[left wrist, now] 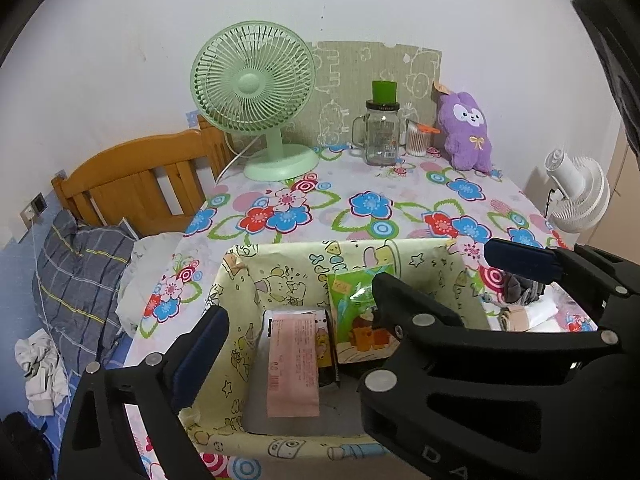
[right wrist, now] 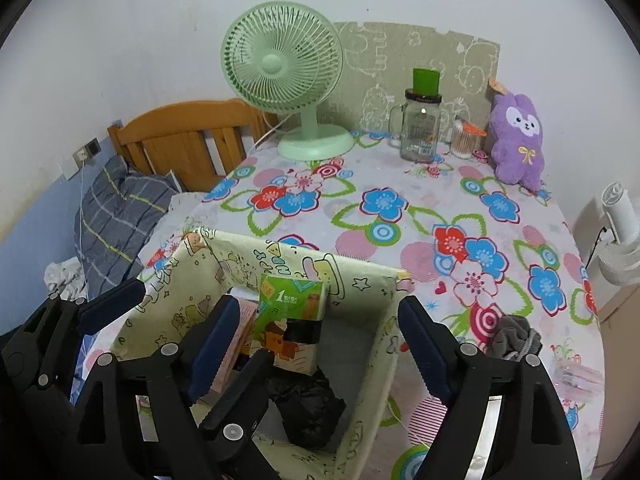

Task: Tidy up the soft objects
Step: 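Open the right gripper to release the green box into the fabric box, then withdraw both grippers from the fabric box toward the white folded cloth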

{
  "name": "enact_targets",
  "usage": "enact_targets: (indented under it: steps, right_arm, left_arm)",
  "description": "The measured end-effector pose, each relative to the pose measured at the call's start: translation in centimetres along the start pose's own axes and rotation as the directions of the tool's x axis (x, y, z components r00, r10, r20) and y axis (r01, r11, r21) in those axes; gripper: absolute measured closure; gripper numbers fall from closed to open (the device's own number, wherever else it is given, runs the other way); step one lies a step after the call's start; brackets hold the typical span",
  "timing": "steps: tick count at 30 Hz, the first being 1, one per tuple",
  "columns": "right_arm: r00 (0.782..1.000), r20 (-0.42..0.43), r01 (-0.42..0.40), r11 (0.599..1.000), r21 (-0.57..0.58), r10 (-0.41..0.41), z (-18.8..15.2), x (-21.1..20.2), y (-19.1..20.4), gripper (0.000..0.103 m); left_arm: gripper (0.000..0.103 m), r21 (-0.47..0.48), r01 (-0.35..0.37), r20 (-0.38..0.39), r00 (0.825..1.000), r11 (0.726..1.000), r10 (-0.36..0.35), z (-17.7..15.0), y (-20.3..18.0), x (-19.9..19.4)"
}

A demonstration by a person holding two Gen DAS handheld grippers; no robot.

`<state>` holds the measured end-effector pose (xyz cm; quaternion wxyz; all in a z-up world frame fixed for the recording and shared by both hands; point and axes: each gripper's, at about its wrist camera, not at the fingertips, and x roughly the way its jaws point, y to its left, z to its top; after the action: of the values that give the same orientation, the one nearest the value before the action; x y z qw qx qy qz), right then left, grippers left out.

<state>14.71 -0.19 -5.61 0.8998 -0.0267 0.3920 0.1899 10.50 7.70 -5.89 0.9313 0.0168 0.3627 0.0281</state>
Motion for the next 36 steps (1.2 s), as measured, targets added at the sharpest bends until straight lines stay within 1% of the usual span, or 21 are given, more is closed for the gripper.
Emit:
enact_targets:
  steps: [9,19,22,31,36]
  right_arm:
    - [0.999,0.051,0.001,1.0,0.009,-0.001,-0.4,-2.8,-0.9,0.016]
    - [0.992,0.12,0.036,0.999,0.023,-0.038,-1.1,-5.7,-2.4,0.012]
    - [0.987,0.154,0.047,0.999,0.024,-0.051,-1.4,-6.6,-2.9,0.012]
    - [0.979,0.182,0.076,0.995,0.072,-0.088,-2.7,-8.5,-5.2,0.011]
    - [0.977,0.19,0.084,0.992,0.091,-0.1,-3.5,-9.3,-6.7,0.011]
  left_arm:
    - [0.004,-0.012,0.017,0.03,0.999,1.0,-0.016,0.1,-1.3,-1.9]
    - [0.004,-0.017,0.035,0.056,0.998,0.999,-0.034,0.2,-3.4,-3.6]
    - [0.004,-0.015,0.044,0.067,0.997,0.999,-0.043,0.3,-4.0,-4.0]
    - [0.004,0.015,0.057,0.099,0.993,0.998,-0.058,0.2,-6.6,-4.9]
    - [0.004,0.026,0.077,0.111,0.991,0.997,-0.08,-0.2,-8.4,-5.2]
